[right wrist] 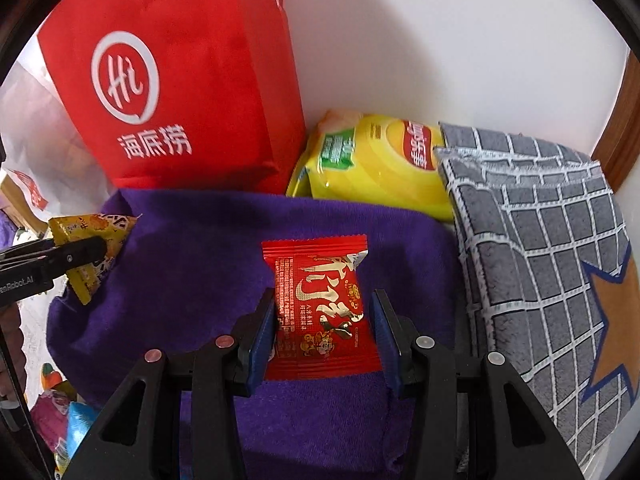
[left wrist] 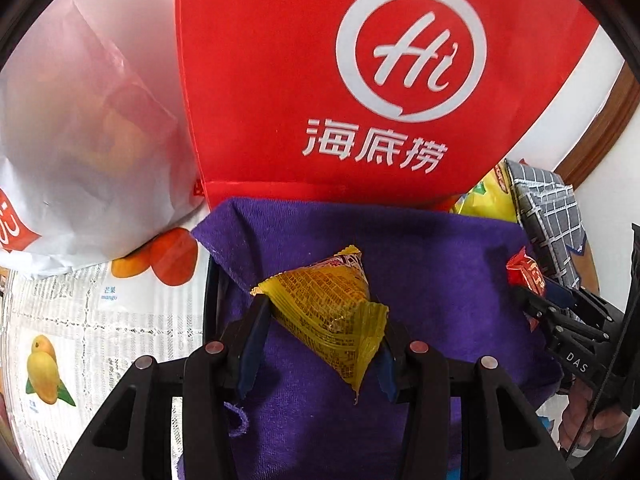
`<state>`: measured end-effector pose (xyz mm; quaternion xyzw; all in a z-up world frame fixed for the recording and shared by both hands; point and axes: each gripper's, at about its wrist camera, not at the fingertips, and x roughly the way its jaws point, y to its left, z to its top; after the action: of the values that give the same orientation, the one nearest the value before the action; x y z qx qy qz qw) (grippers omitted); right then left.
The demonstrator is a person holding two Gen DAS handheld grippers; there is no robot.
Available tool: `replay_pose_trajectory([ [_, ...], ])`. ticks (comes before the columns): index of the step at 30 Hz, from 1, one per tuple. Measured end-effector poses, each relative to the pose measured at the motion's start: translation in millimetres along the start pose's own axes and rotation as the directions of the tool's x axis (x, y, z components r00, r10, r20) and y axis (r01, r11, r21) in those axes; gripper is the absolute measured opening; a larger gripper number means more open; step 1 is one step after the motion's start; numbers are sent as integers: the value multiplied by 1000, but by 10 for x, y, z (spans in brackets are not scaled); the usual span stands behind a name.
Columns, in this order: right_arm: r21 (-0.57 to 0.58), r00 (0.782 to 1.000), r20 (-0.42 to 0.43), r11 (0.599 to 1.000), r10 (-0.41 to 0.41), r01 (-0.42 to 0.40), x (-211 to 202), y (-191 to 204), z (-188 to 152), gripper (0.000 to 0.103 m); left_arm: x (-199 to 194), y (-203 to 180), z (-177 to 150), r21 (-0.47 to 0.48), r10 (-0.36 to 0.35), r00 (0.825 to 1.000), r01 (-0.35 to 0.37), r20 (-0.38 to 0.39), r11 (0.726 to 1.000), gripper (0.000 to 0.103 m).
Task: Organize snacks
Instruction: 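Carry both packets onto the purple towel and open the right tool, then open the left tool over the purple towel, releasing the yellow packet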
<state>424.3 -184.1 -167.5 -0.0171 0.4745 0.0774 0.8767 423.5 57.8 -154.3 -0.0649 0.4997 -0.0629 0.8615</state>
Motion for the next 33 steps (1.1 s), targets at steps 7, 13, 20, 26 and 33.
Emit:
replay_pose_trajectory([
  [7,-4,999,-40,1000,0,0,144,28,-39,46,104,-53,-19,17,1,999,-1,-33,1000,45],
  [13,-22,998,-59,1000,-1,0,215,84,-61,46,146,-63,-21,21,-6,999,7,-46,1000,45],
  [20,-29,997,-73,1000,-6,4,307,124,-59,47,184,-68,-26,19,-14,998,15,-60,1000,45],
  [26,-53,998,-64,998,-22,19,278,225,-34,54,157,-144,2,31,-18,998,20,-58,999,47],
  [33,-46,1000,5,999,-29,29,-78,356,38,73,-133,-292,14,86,-8,1000,9,-12,996,69],
])
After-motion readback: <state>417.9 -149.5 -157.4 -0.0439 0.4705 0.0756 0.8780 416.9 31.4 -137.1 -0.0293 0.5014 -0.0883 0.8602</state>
